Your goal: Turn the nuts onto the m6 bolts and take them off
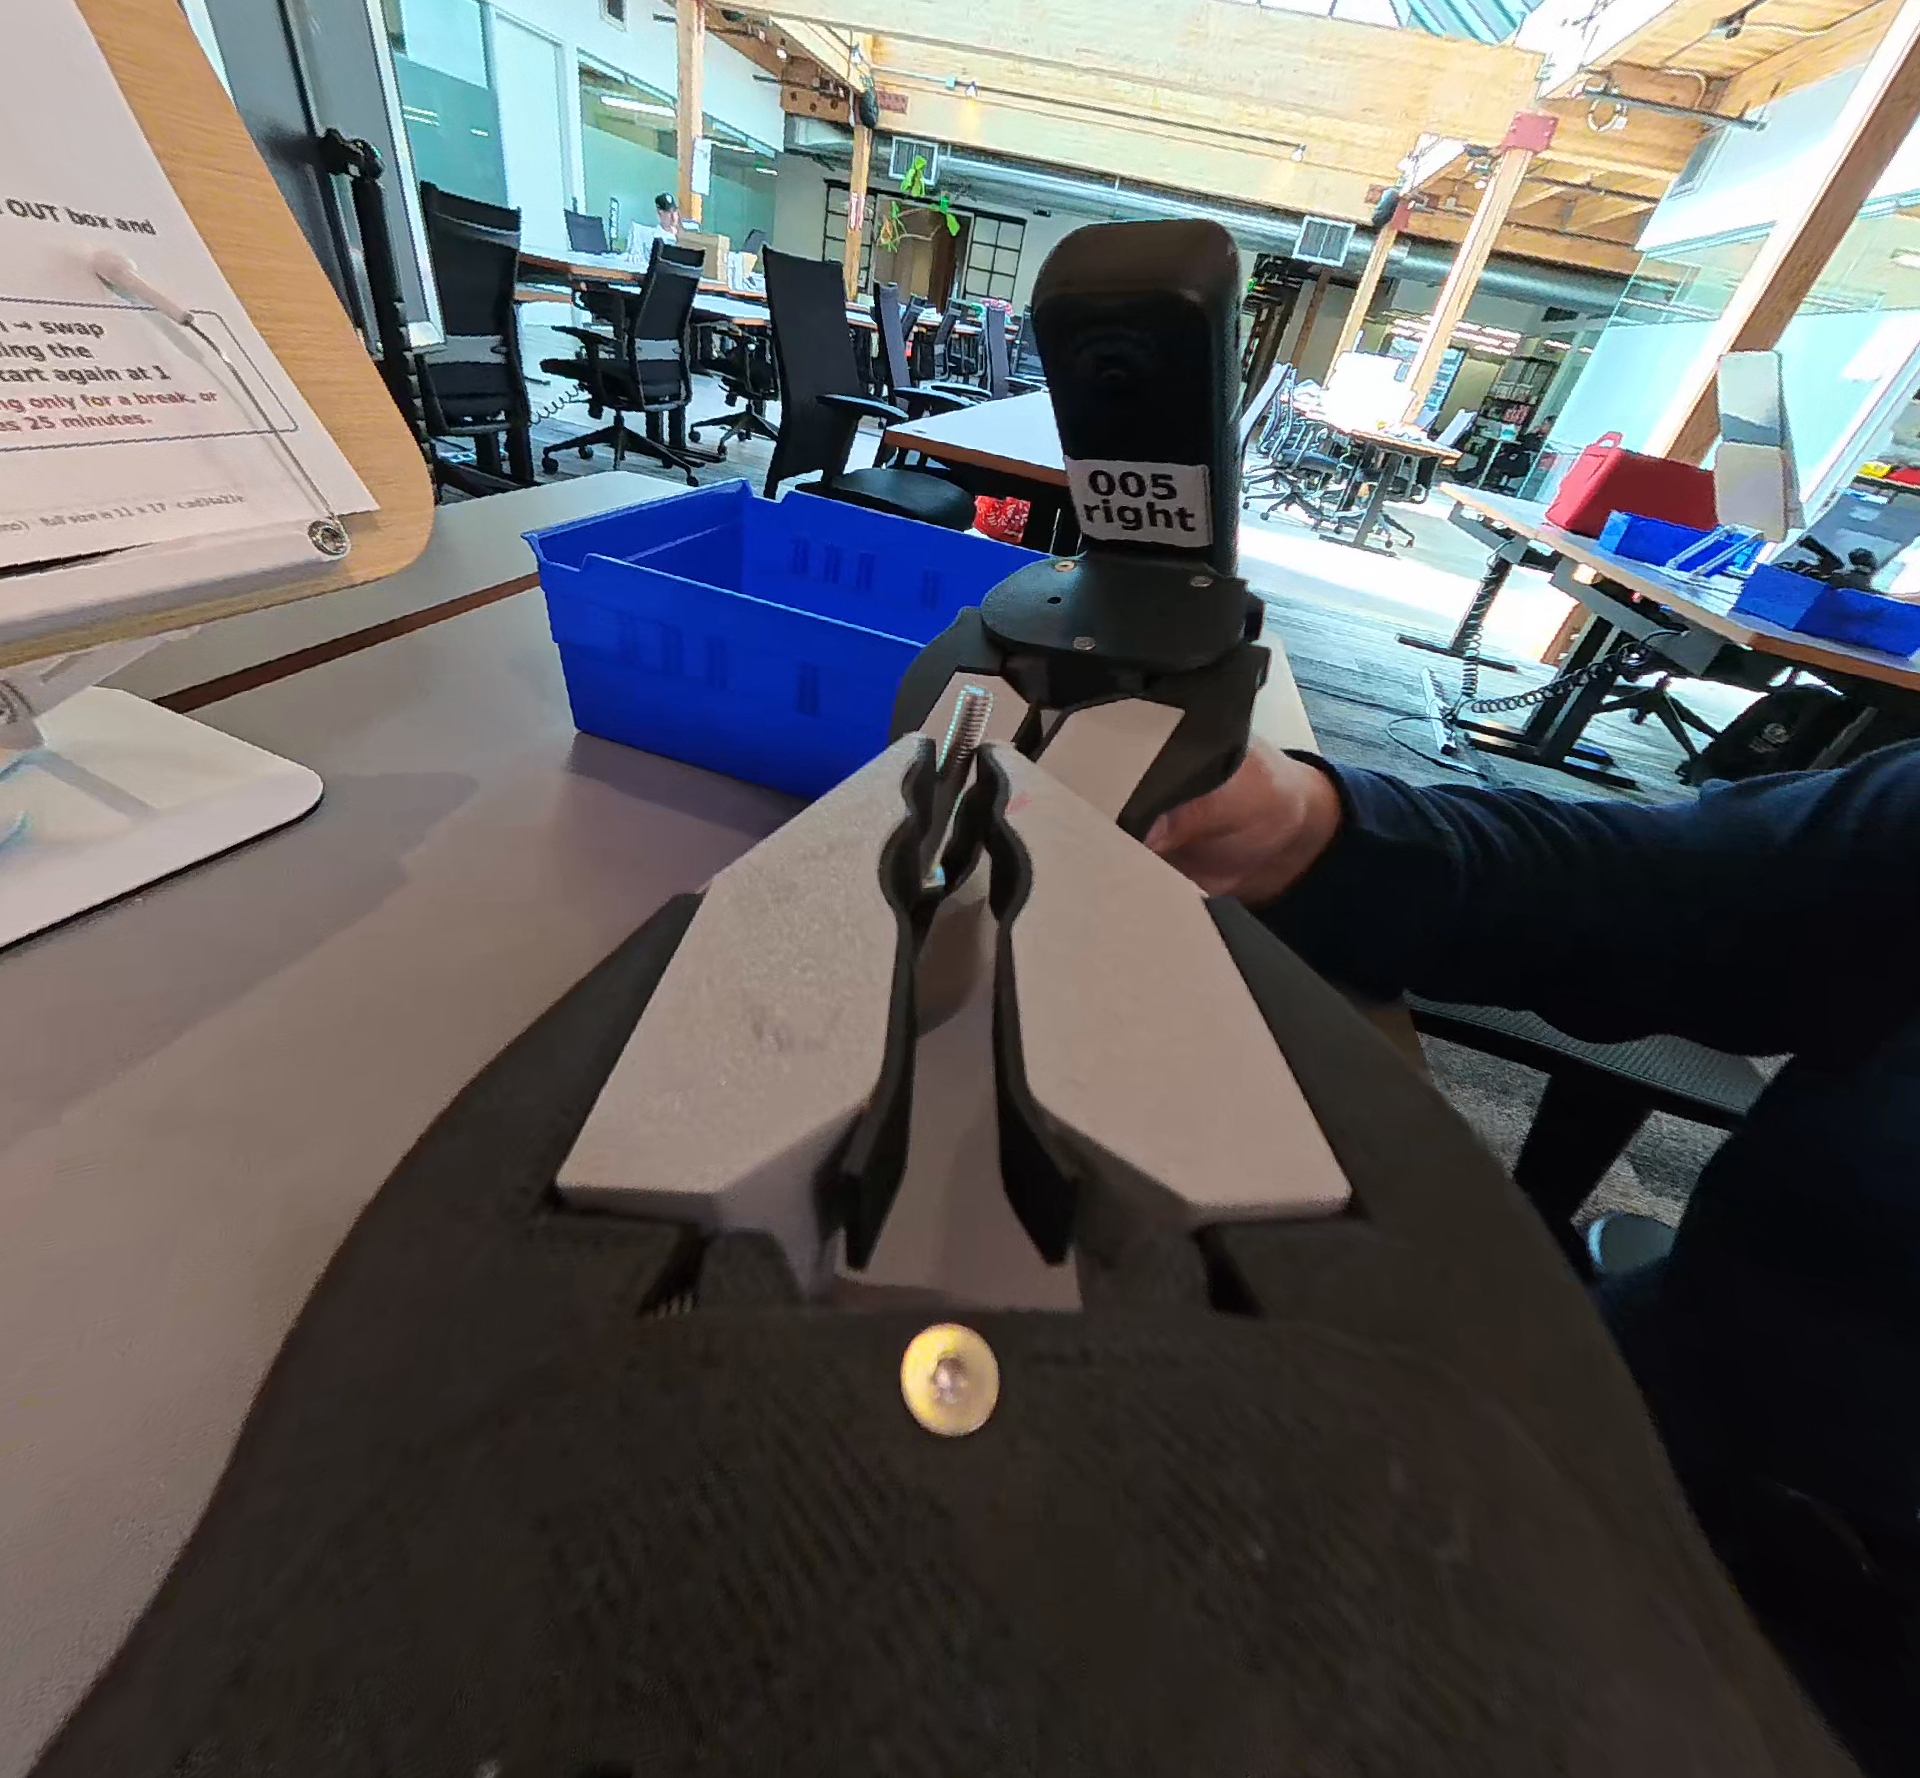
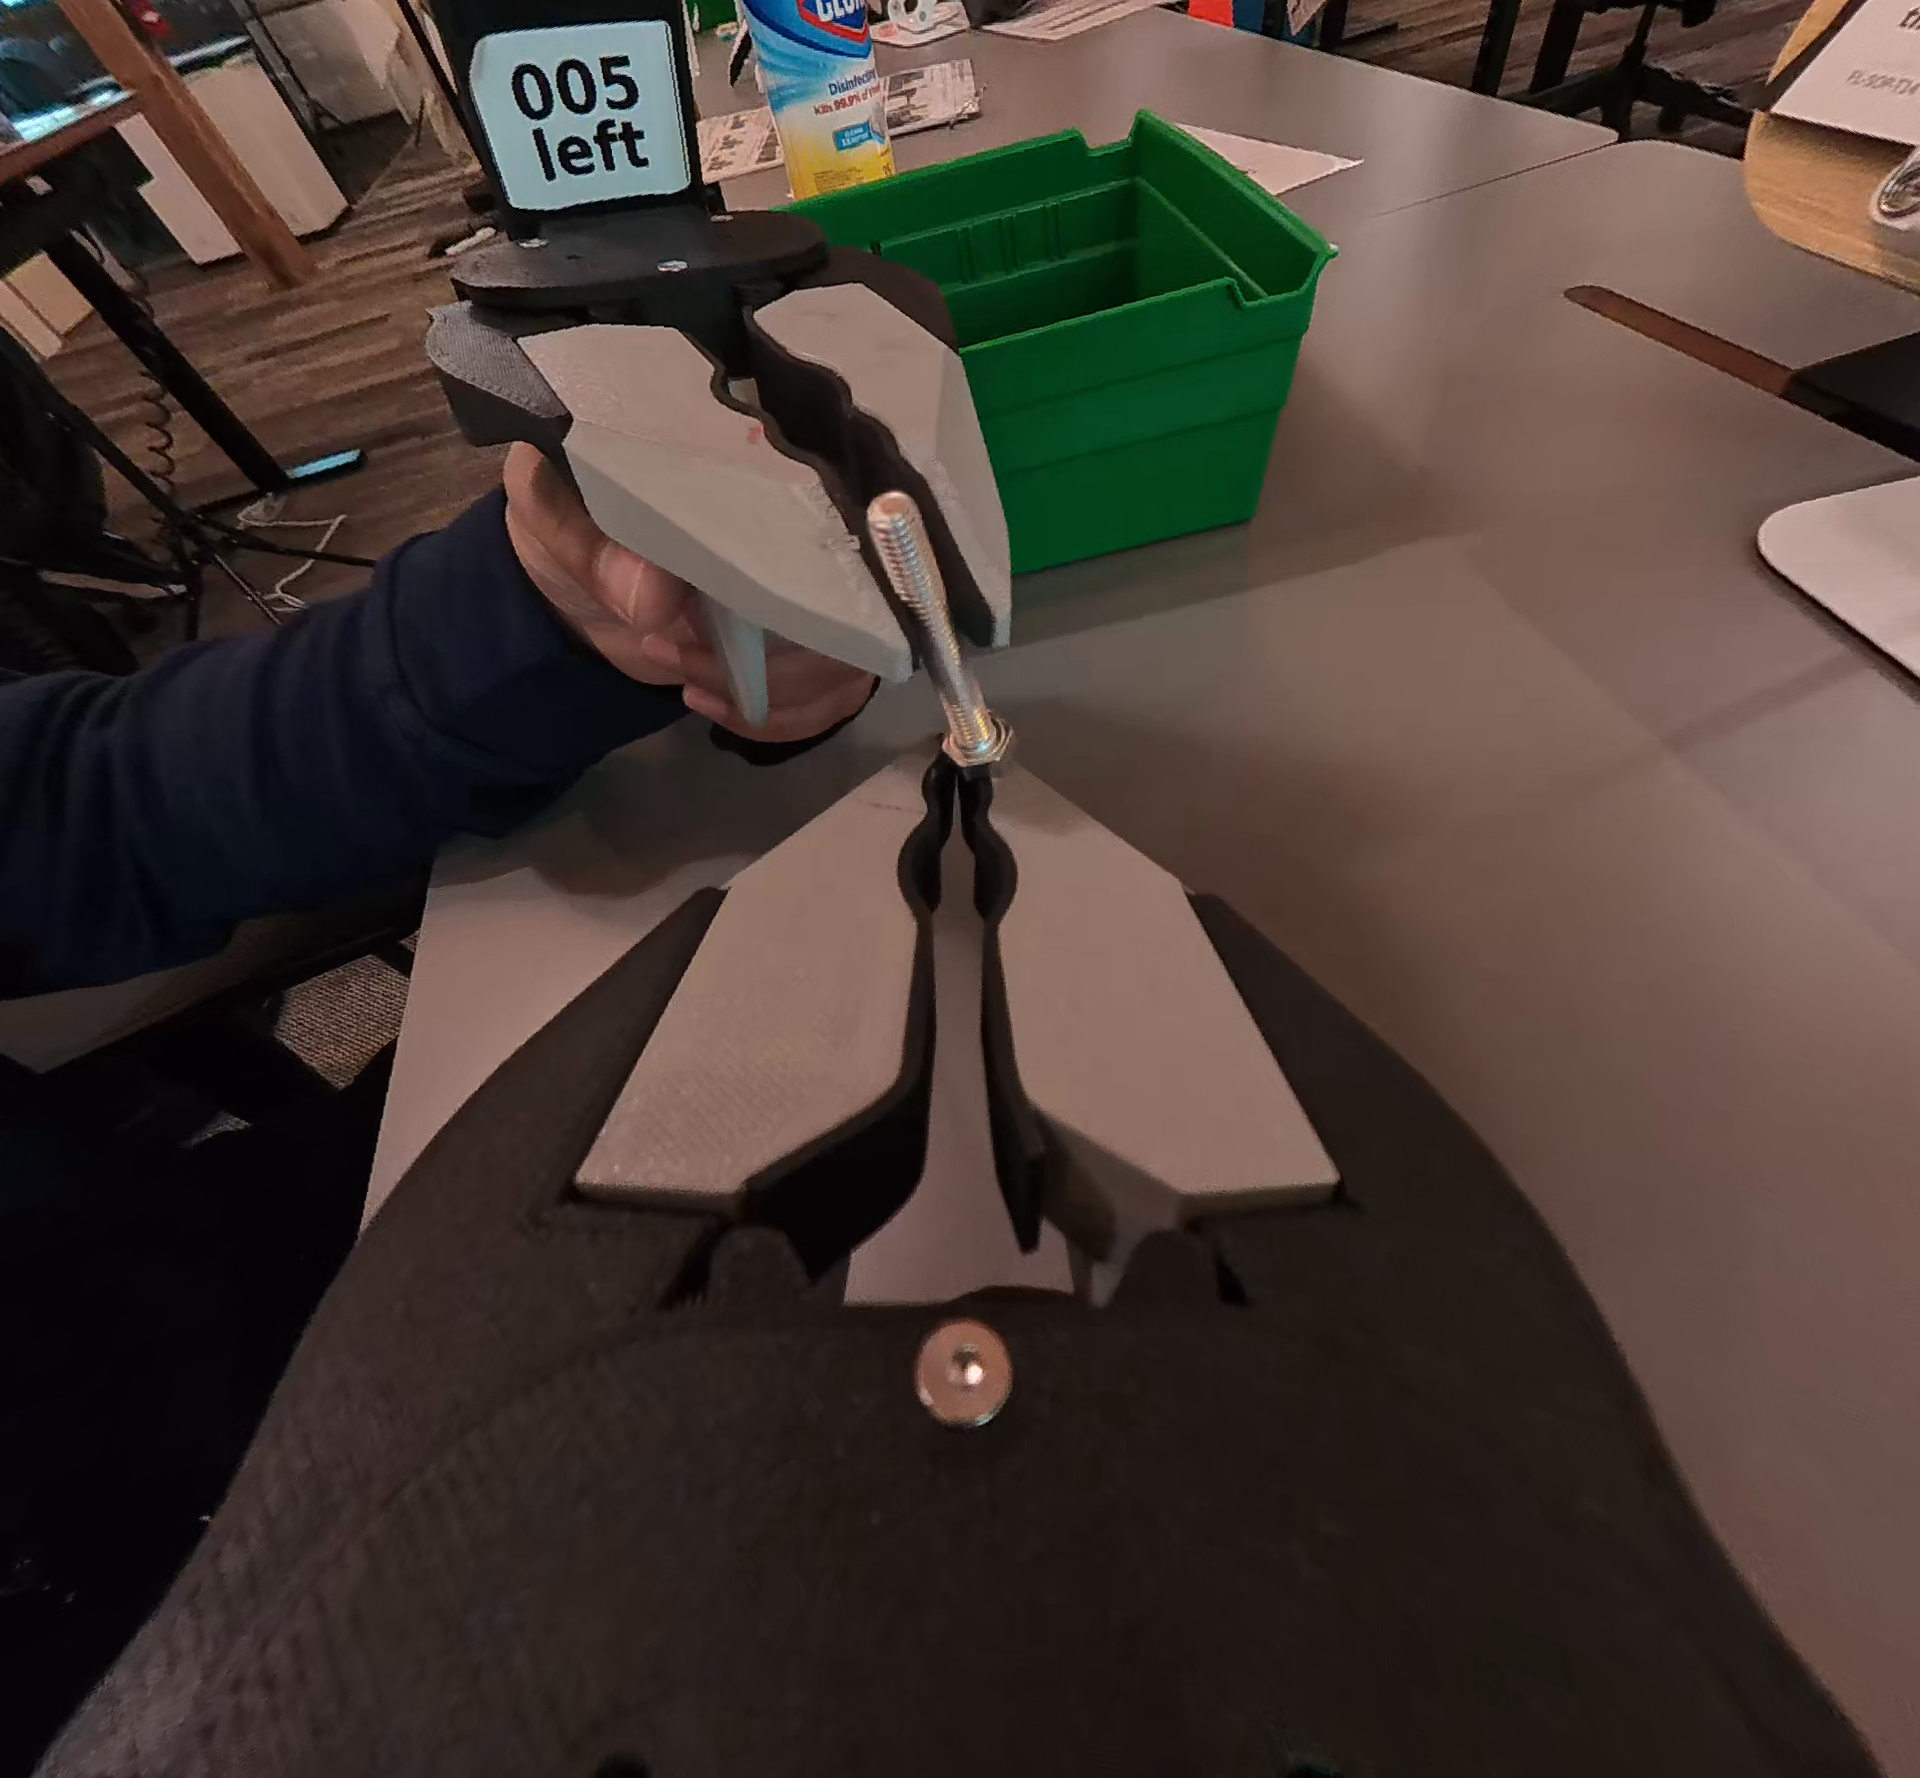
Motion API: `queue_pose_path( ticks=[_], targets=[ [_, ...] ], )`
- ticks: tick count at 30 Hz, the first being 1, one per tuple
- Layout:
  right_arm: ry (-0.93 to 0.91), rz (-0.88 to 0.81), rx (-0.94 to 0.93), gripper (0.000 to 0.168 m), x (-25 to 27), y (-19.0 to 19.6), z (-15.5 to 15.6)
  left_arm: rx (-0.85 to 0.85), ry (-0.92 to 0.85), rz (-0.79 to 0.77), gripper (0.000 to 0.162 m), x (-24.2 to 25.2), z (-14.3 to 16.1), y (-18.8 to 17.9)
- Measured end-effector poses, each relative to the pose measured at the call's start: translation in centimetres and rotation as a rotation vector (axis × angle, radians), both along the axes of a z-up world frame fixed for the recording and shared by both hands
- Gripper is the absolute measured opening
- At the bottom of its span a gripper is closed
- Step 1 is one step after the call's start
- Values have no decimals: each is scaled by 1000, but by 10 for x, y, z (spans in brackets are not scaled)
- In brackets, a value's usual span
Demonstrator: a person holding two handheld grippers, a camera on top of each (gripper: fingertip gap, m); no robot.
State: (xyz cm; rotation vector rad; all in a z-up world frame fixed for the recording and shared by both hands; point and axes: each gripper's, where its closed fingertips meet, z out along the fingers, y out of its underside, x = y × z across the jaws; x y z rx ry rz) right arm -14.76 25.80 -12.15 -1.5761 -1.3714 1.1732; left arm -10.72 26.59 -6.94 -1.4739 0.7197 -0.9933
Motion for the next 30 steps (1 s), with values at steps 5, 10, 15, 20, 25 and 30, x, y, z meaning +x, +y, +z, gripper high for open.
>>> queue_pose_path(
  ticks=[5, 10, 15, 20, 25, 30],
  targets=[
    [35, 14, -13, 0, 2, -2, 8, -20, 70, 18, 8, 1, -14, 5],
    [22, 17, -16, 0, 2, -3, 6, -4, 112, 29, 2, 5, -19, 7],
    [-51, 25, -16, 1, 6, -1, -4, -4, 178, 89, 2, -1, -26, 14],
    [-30, -78, 63, 5, 19, 18, 10, -14, 286, 239, 2, -18, -40, 33],
    [82, -108, 76, 19, 19, 20, 32, -2, 456, 209, 2, -1, -65, 29],
    [6, -93, 104, 9, 14, 18, 16, 0, 457, 170, 2, 11, -65, 22]
  ],
)
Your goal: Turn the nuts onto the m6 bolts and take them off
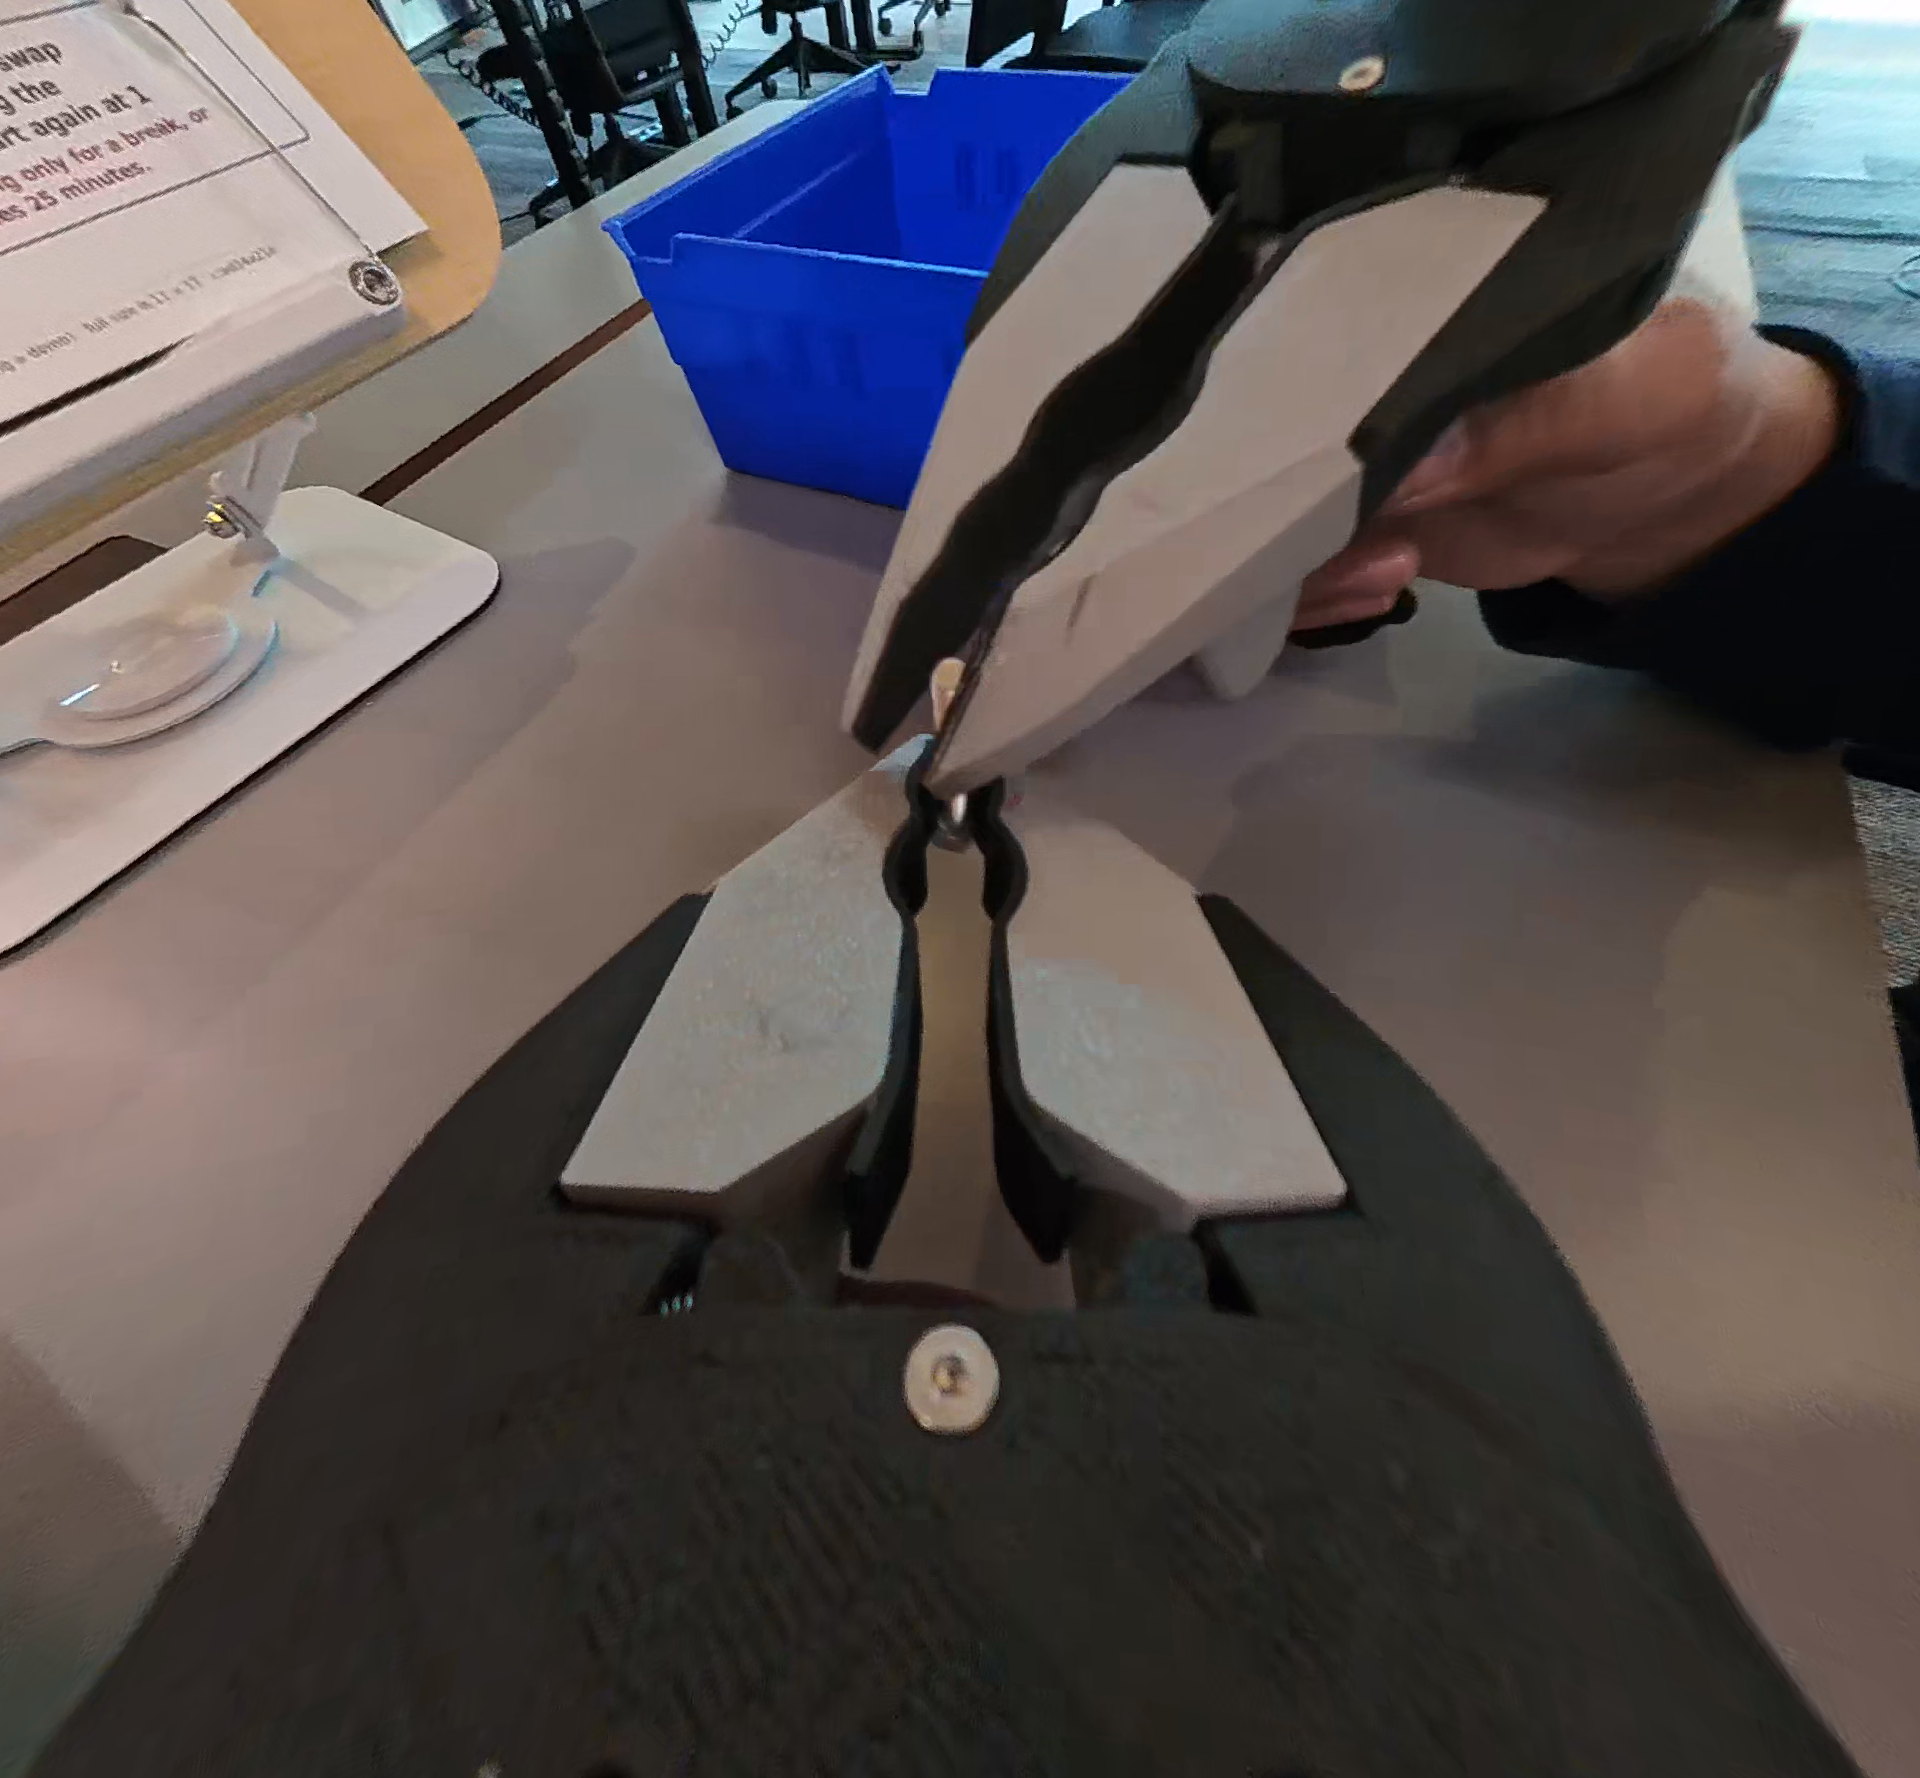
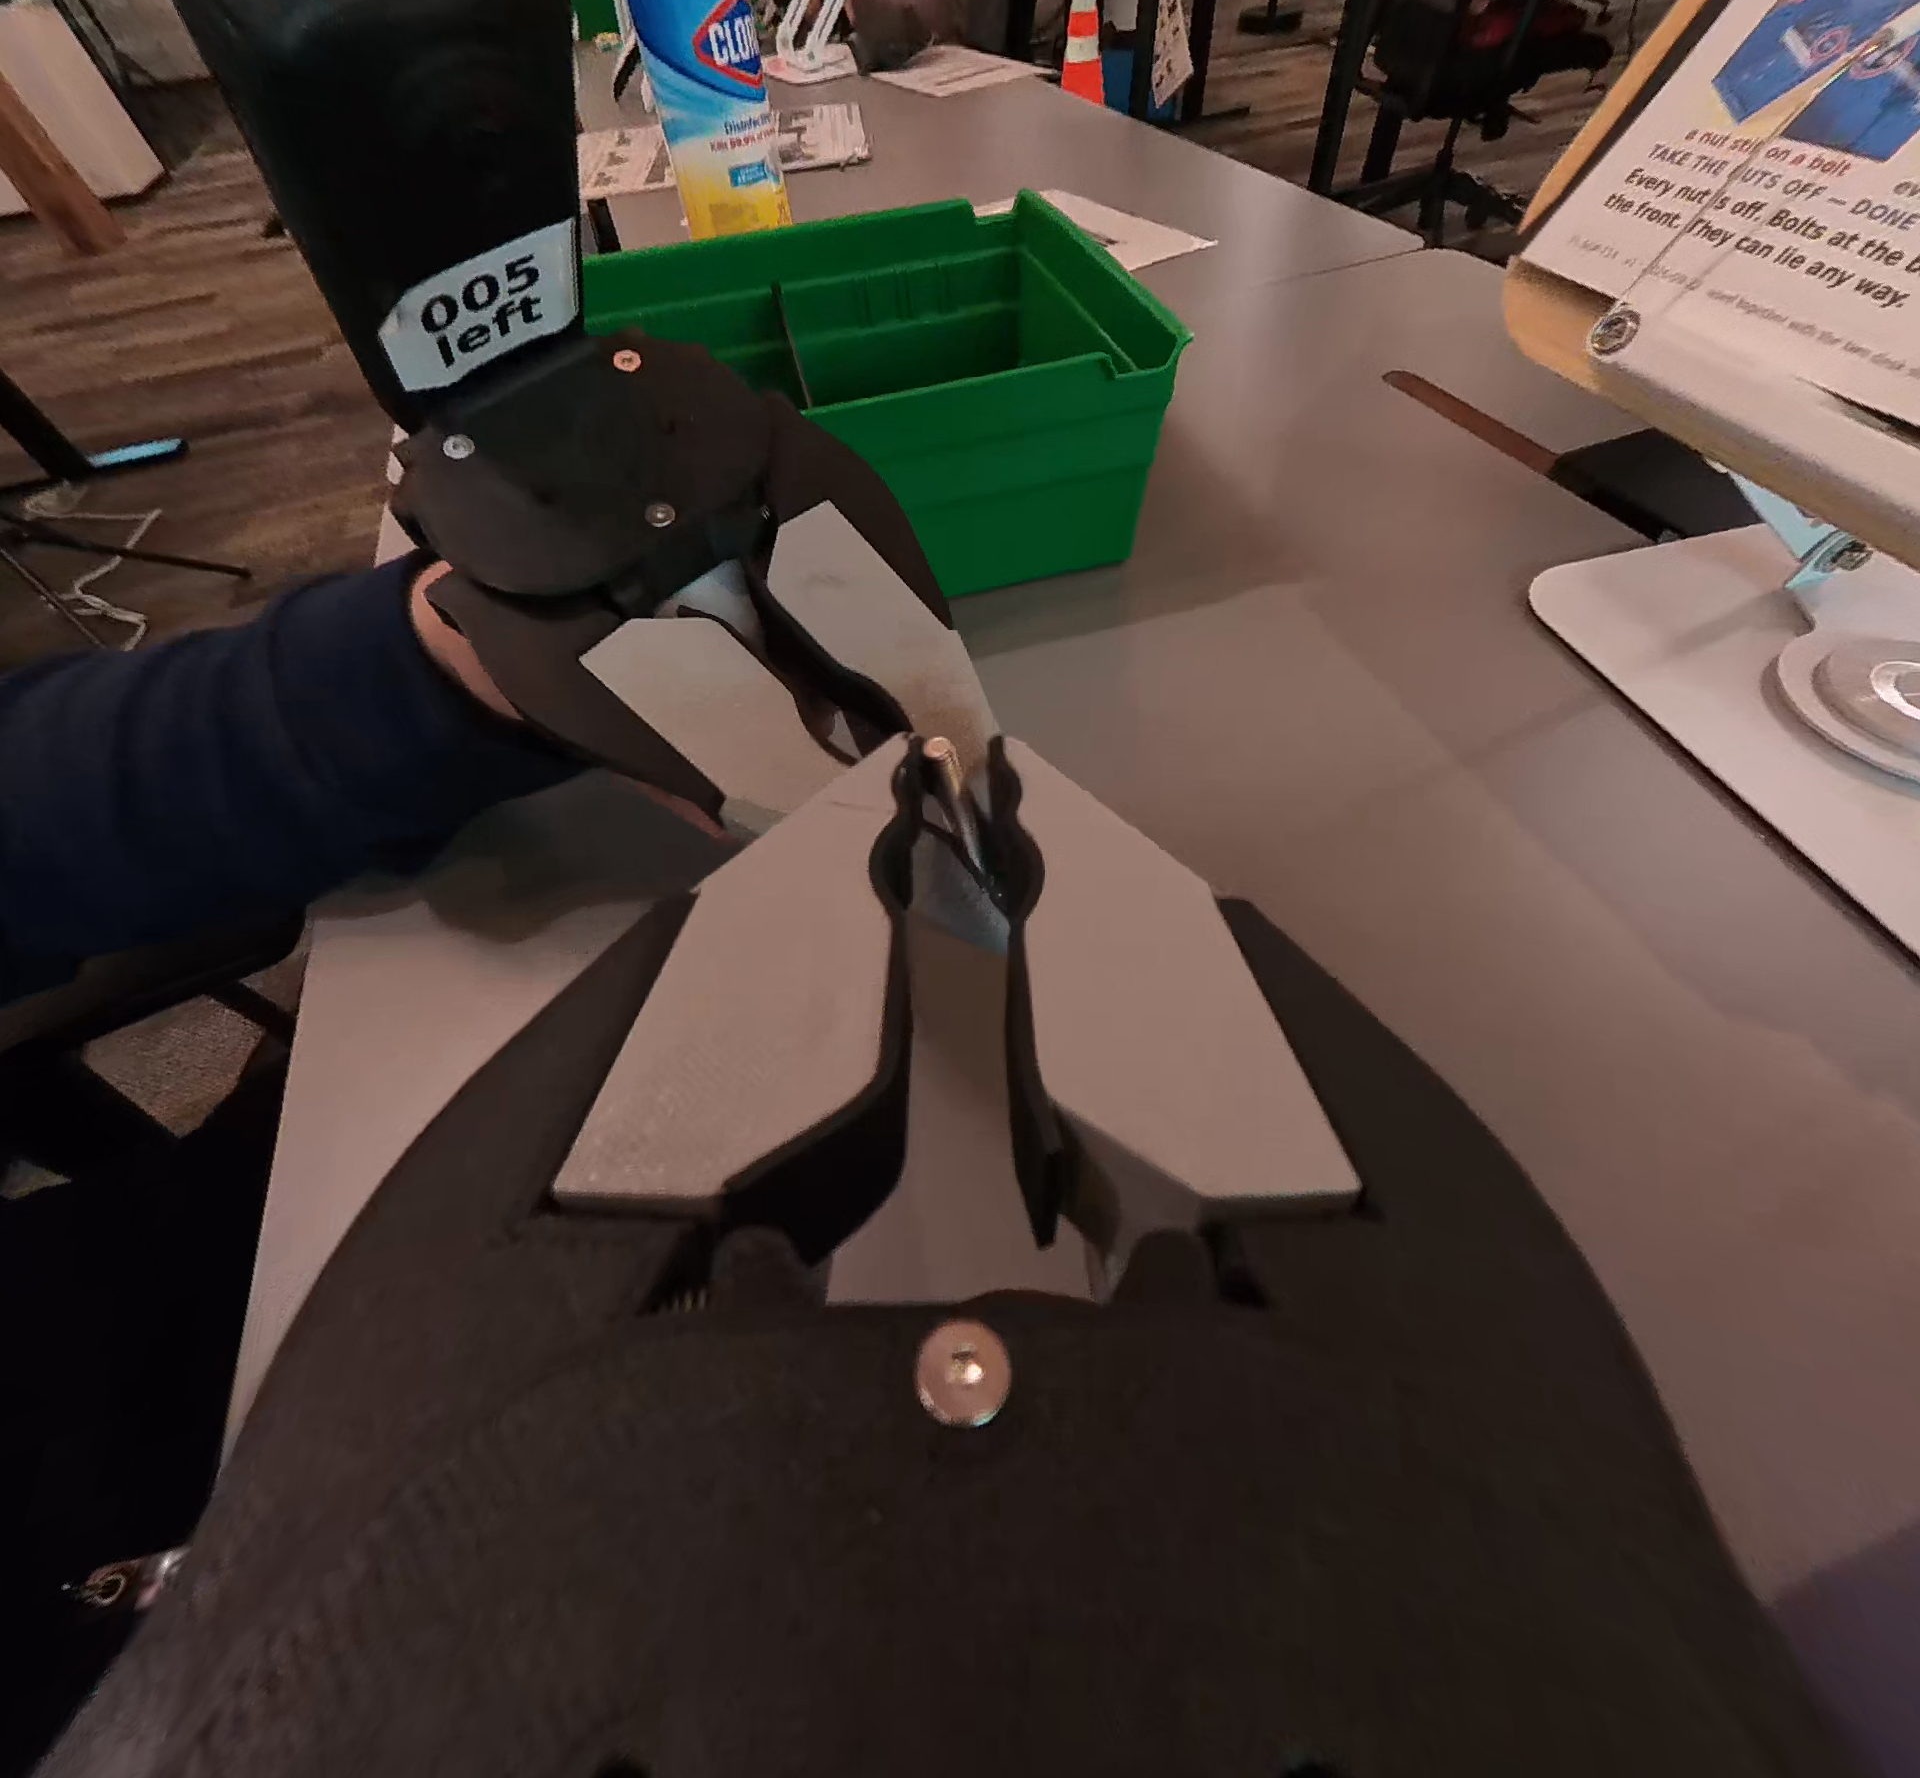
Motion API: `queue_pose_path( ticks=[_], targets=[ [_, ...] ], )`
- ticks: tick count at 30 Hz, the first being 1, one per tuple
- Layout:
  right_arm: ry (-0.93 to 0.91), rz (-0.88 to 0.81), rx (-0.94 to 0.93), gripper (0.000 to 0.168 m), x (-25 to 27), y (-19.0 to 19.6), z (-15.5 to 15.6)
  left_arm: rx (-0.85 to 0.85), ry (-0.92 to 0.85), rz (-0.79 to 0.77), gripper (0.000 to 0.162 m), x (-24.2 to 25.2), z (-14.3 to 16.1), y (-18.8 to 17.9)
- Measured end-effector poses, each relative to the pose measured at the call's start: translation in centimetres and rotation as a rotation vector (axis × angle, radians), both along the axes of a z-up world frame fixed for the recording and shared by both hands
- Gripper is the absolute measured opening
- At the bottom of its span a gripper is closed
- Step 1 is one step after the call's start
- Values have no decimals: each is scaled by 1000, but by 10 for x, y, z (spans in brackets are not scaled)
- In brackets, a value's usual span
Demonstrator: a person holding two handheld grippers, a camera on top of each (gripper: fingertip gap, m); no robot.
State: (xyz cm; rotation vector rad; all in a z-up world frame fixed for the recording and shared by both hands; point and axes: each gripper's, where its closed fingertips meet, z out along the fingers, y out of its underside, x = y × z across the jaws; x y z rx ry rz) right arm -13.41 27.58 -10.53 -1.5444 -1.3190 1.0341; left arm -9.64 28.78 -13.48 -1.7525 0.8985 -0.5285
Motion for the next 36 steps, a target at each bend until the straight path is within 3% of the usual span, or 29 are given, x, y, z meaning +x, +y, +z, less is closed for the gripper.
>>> queue_pose_path(
  ticks=[7, 23, 36],
  targets=[
    [7, -48, -15, 2, 6, 10, 3, -22, -73, -13, 5, -1, 6, -1],
    [164, 52, -187, 2, 9, -3, 27, -66, -380, -137, 2, 2, 43, -15],
    [169, 63, -198, 2, 9, -4, 28, -95, -375, -153, 3, 6, 38, -16]
  ],
)
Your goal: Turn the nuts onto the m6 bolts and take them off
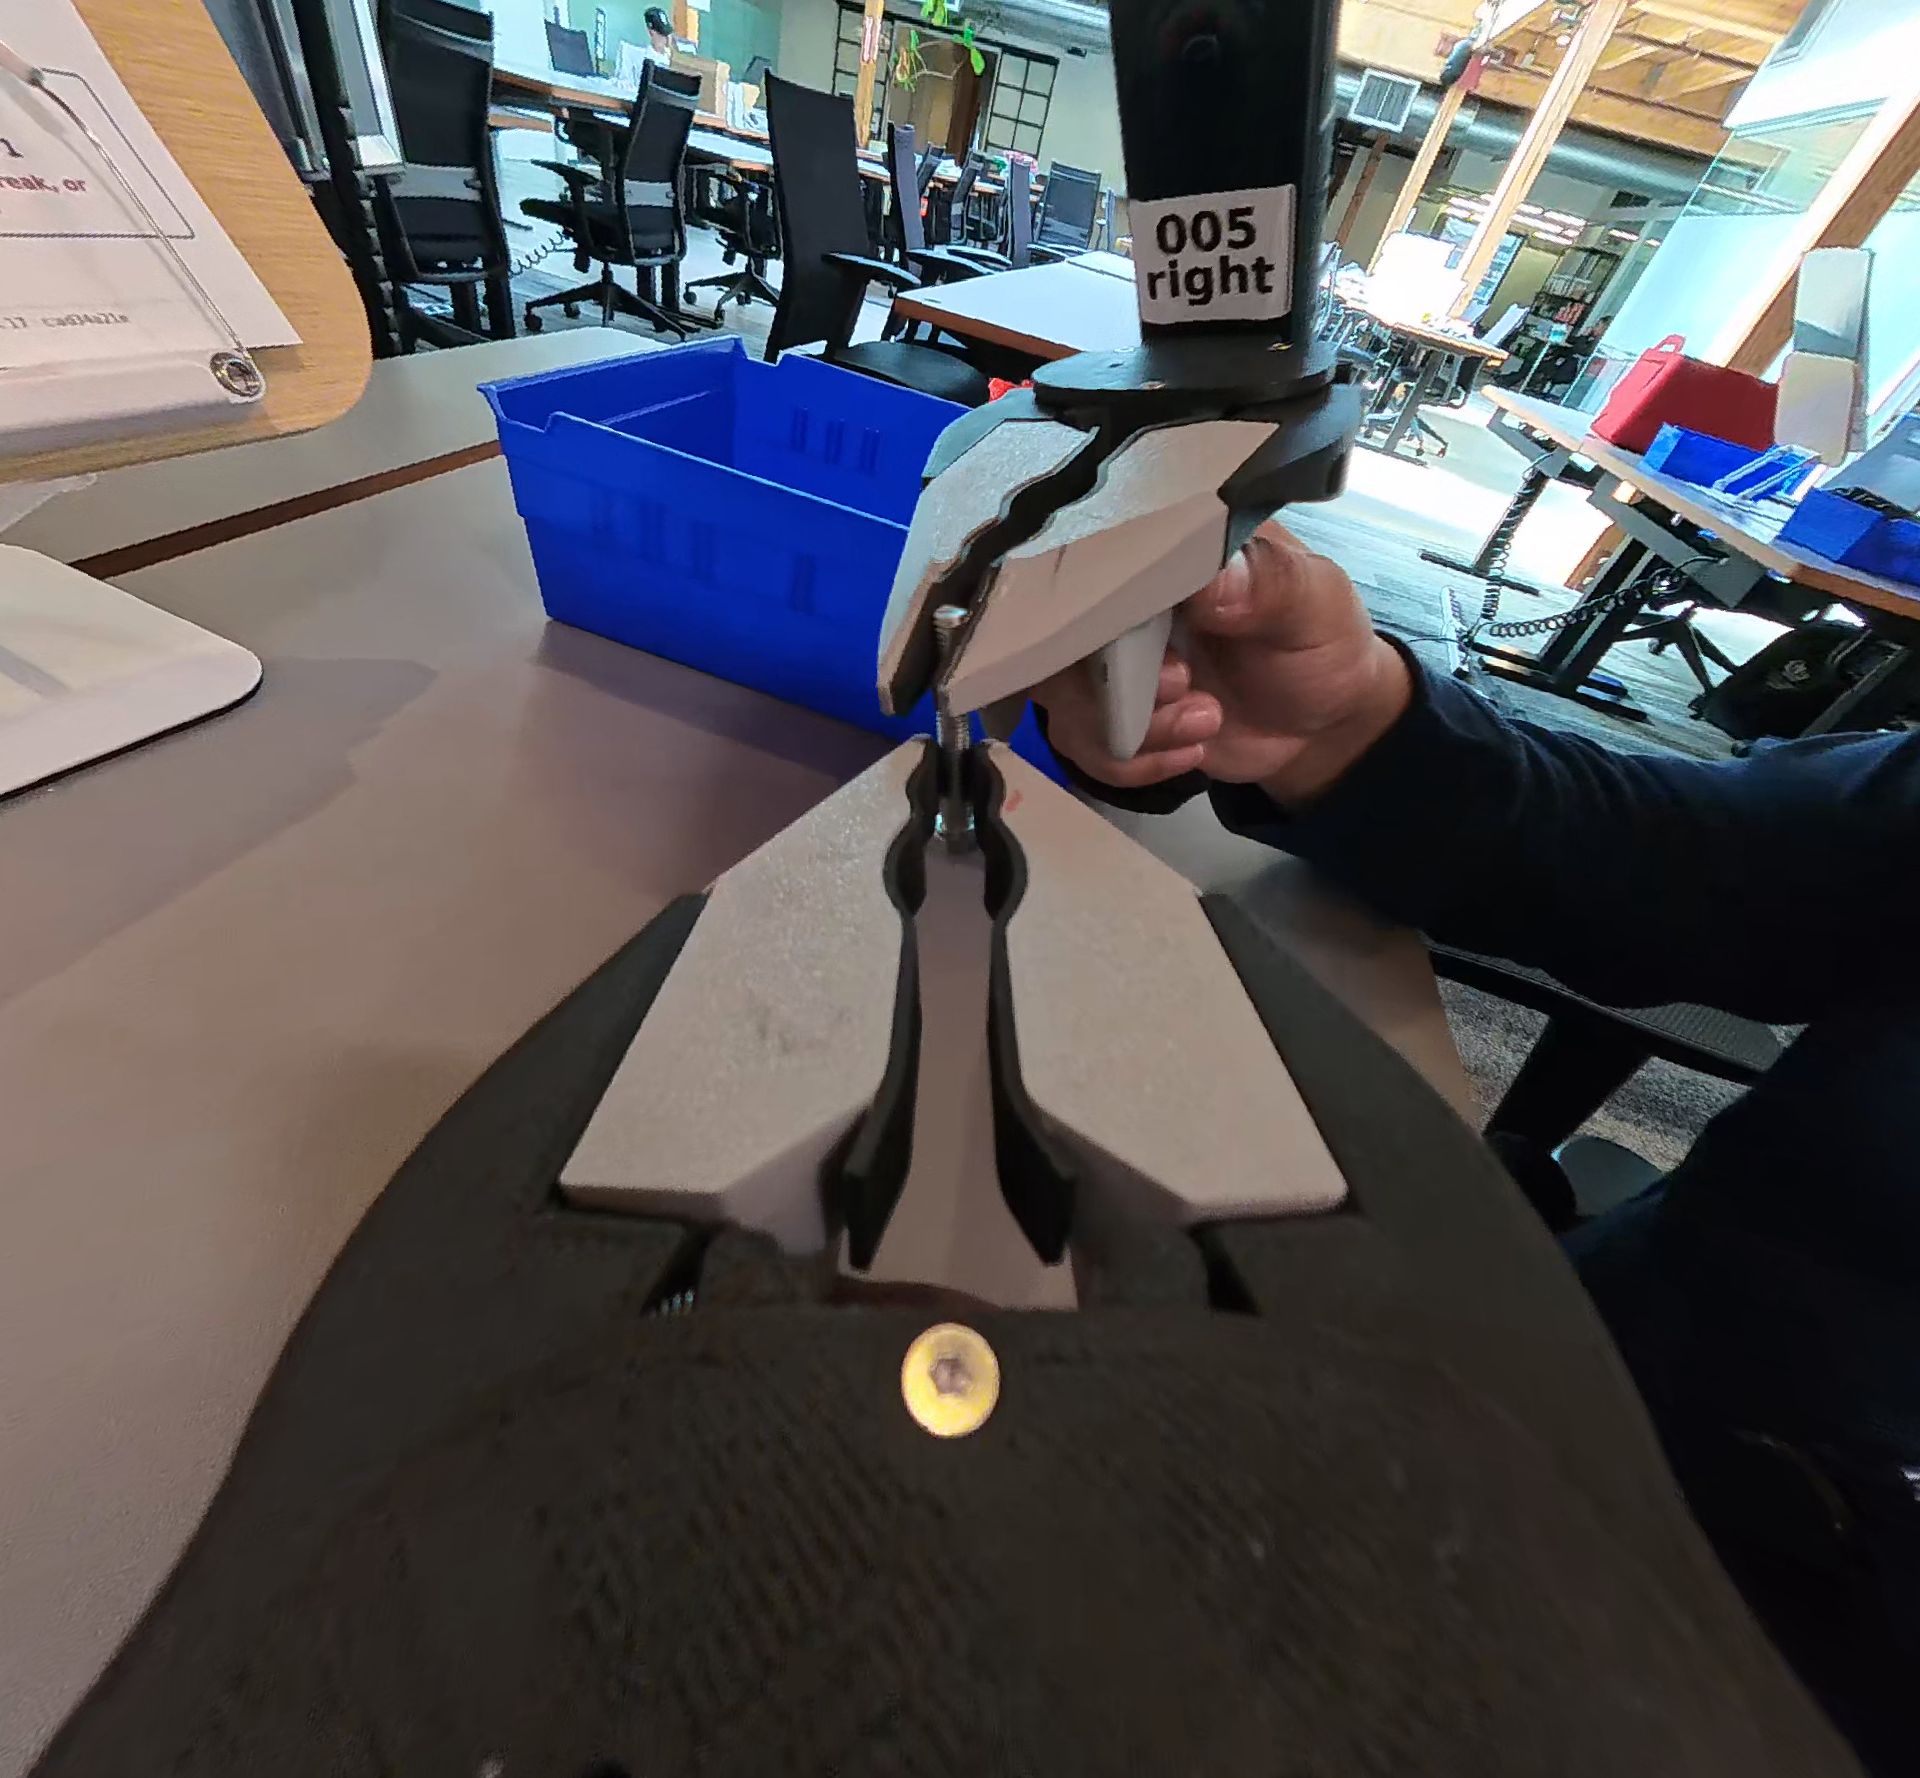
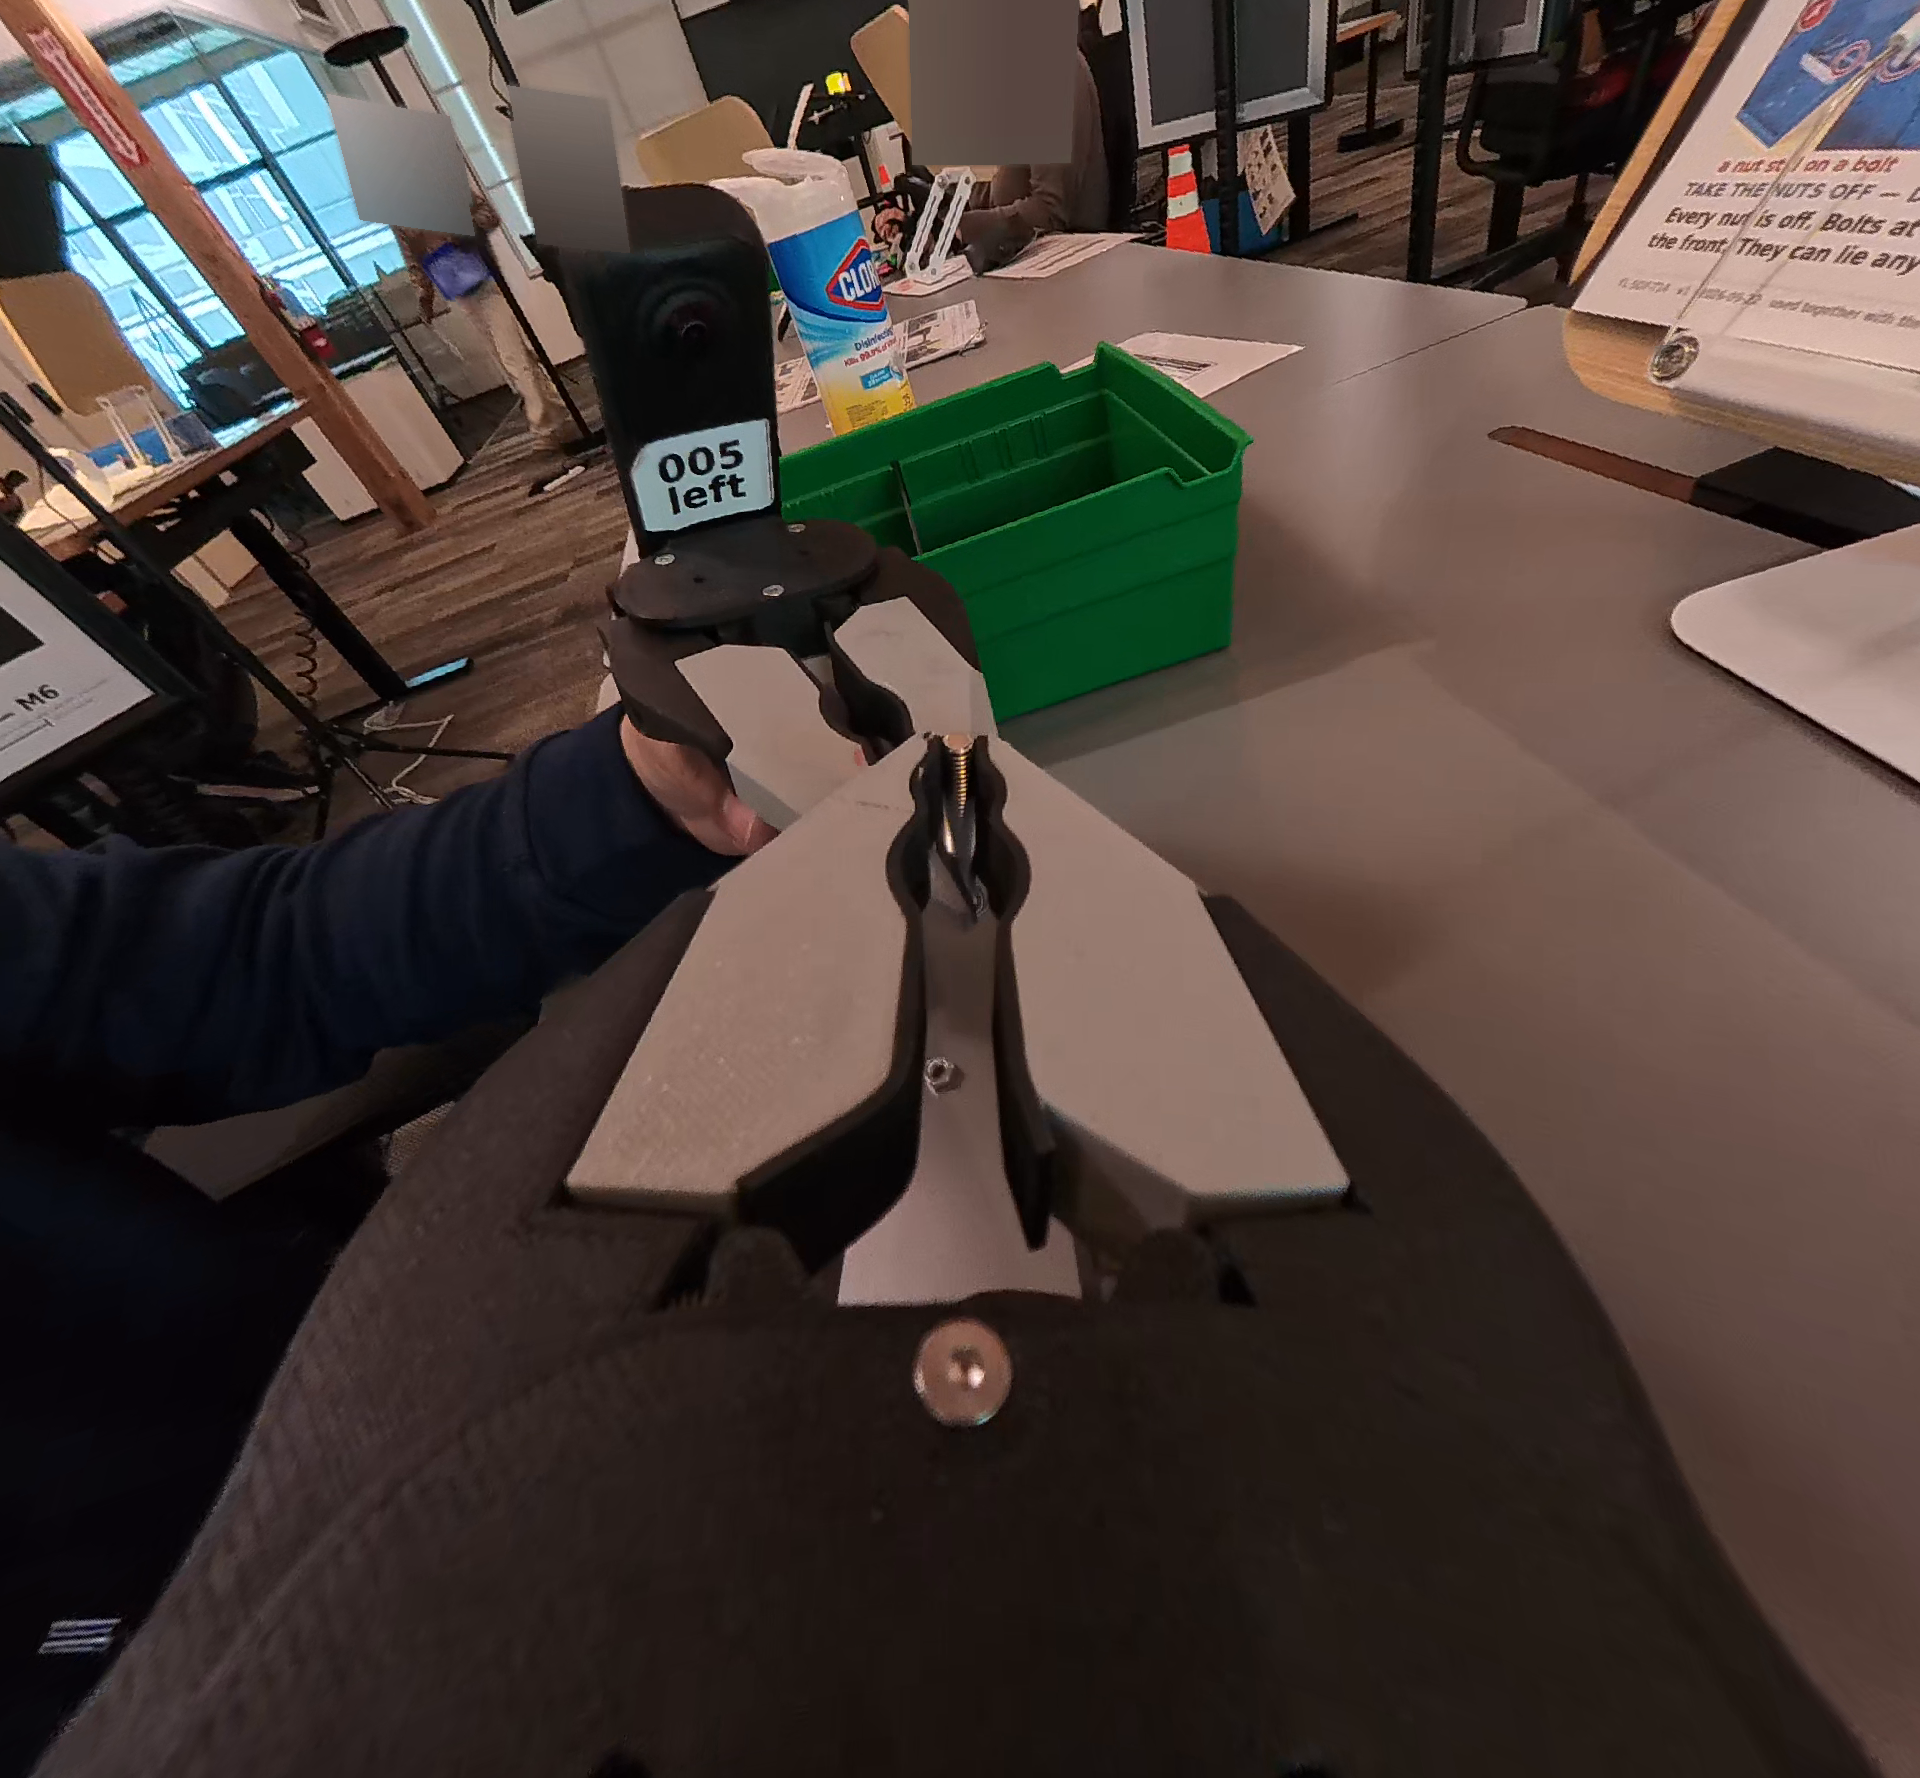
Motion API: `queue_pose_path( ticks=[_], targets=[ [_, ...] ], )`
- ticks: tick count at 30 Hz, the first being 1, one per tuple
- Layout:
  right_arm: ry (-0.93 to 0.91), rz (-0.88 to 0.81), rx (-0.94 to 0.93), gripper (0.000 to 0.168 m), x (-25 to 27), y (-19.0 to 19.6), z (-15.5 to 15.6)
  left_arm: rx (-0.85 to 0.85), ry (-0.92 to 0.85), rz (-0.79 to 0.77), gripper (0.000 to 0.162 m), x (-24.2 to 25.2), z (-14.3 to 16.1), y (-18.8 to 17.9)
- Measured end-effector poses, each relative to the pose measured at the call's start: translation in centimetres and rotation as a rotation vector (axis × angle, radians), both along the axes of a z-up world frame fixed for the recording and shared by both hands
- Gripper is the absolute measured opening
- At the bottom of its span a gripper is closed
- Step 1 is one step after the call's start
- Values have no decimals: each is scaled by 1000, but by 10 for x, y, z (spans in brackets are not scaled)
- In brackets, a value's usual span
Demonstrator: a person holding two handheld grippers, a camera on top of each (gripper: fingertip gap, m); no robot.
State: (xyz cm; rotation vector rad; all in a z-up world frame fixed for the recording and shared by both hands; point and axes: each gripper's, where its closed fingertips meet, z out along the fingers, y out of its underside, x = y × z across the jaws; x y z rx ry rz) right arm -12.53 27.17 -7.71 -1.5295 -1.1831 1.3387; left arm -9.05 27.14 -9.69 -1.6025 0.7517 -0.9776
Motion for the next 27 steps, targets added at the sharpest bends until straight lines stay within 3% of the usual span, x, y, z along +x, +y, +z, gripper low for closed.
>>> queue_pose_path(
  ticks=[27],
  targets=[
    [-6, 25, -21, 2, -1, -3, -3, 18, 49, -1, 2, 0, -8, -1]
  ],
)
